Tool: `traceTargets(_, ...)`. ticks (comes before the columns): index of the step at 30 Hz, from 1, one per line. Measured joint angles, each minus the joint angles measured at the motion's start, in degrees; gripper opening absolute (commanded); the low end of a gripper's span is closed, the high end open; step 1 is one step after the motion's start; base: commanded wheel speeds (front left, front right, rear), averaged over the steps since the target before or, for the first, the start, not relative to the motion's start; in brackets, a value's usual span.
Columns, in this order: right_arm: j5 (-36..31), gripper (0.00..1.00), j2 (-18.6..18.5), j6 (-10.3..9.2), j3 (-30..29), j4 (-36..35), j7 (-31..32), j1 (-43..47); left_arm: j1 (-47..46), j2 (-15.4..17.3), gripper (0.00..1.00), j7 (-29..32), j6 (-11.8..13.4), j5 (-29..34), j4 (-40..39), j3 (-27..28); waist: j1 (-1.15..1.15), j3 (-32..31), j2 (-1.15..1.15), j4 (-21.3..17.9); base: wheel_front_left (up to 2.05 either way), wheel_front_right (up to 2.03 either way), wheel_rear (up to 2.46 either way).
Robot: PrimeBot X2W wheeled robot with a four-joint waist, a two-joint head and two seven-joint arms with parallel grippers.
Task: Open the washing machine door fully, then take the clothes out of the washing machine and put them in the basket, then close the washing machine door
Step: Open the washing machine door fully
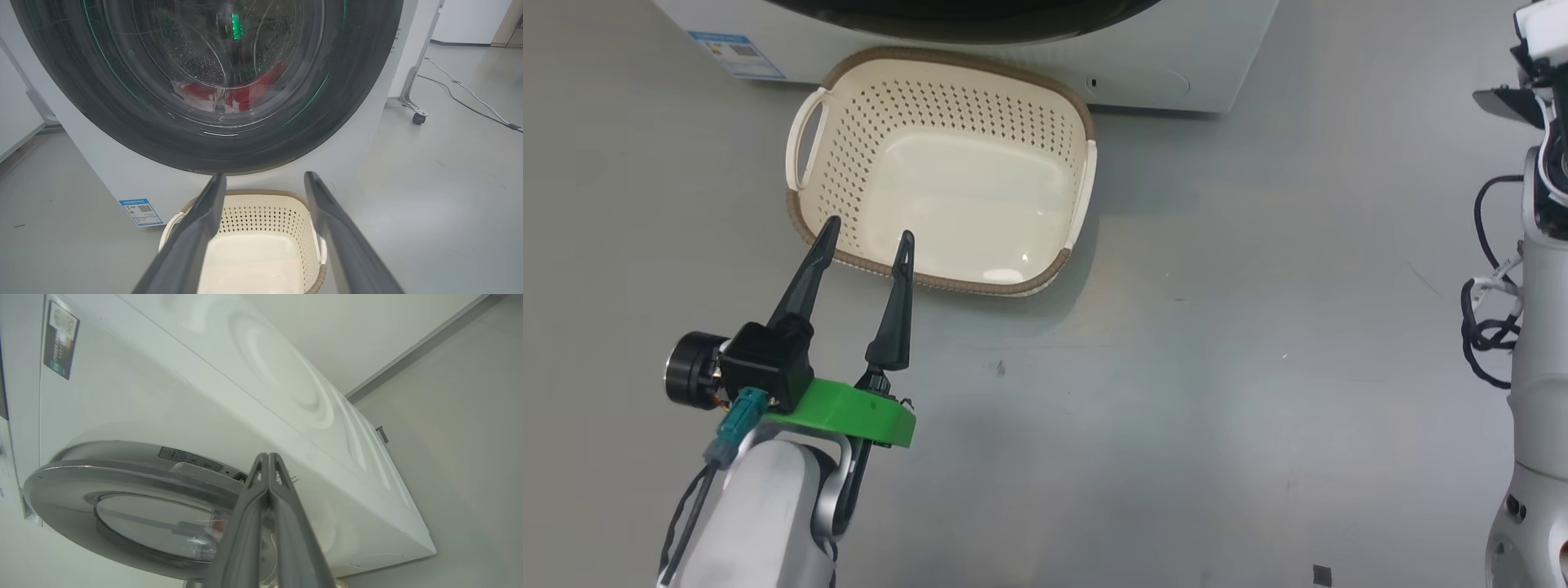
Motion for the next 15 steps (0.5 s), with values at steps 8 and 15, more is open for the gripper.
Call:
traceTargets(8,0.97,0.0,0.21,-0.33,1.18,3.02,2.97,-6.89,-2.19,-0.14,1.0,0.0,-0.59,-0.58,-0.31,-0.24,0.0,3.43,0.0,1.7,0.0,0.0,0.0)
traceTargets(15,3.34,0.0,0.52,-0.49,0.67,6.53,5.01,-12.72,-3.89,-0.36,1.0,0.0,-1.0,-1.63,-0.31,-0.42,0.0,5.68,0.0,3.85,0.0,0.0,0.0)
